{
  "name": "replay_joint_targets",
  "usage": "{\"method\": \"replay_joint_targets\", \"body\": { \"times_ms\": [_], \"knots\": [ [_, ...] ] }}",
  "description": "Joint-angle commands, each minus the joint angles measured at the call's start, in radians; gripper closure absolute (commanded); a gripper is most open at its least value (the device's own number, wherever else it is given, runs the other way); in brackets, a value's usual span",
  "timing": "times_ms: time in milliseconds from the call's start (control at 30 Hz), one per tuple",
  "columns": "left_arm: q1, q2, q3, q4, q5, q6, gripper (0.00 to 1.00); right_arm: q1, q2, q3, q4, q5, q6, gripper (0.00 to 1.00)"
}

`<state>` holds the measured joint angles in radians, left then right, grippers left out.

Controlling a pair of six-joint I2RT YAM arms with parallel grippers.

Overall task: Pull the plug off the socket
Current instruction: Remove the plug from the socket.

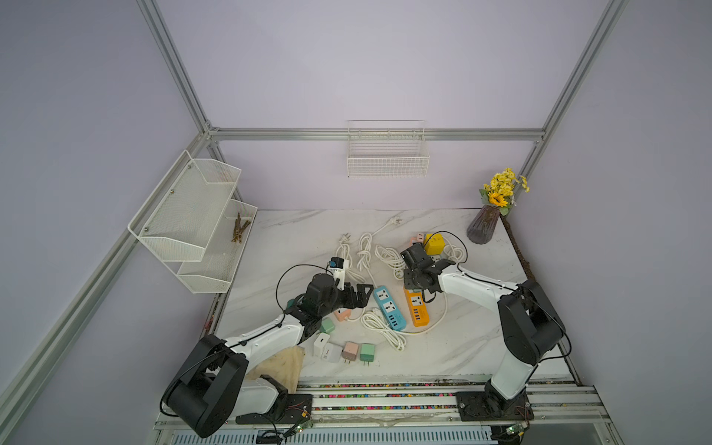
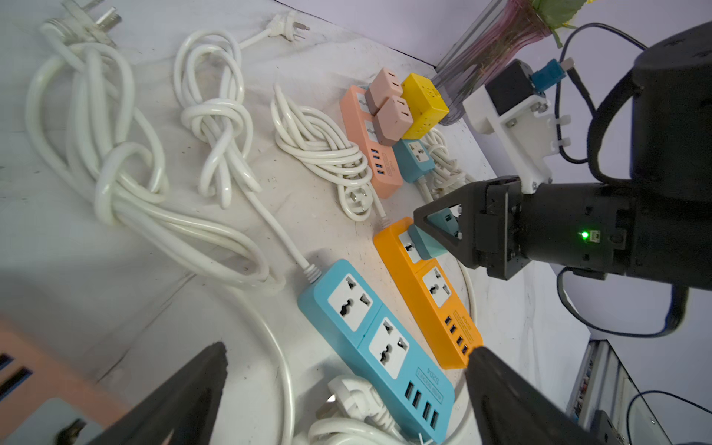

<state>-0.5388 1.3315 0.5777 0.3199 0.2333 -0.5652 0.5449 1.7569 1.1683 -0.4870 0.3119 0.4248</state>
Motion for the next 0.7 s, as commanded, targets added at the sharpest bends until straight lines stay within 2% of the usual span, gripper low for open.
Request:
{"method": "replay_joint_targets", "body": {
  "times_ms": [0, 133, 267, 433, 667],
  "knots": [
    [0.002, 0.056, 0.064, 0.120, 0.188, -0.059, 0.01, -0.009, -0.010, -0.004, -0.013, -0.007, -0.005, 0.66],
    [-0.003, 0.208, 0.133, 0.152, 0.320, -0.173, 0.25, -0.019, -0.021, -0.018, -0.005, -0.029, 0.000, 0.70],
    [-0.019, 0.355, 0.221, 0.104, 0.322, -0.281, 0.49, -0.036, -0.036, -0.044, 0.023, -0.080, 0.007, 0.72],
    [-0.058, 0.484, 0.383, -0.097, 0.225, -0.329, 0.54, -0.051, -0.039, -0.053, 0.037, -0.109, 0.011, 0.72],
    [-0.093, 0.653, 0.609, -0.249, 0.238, -0.405, 0.62, -0.059, -0.046, -0.061, 0.042, -0.124, 0.014, 0.72]
  ]
}}
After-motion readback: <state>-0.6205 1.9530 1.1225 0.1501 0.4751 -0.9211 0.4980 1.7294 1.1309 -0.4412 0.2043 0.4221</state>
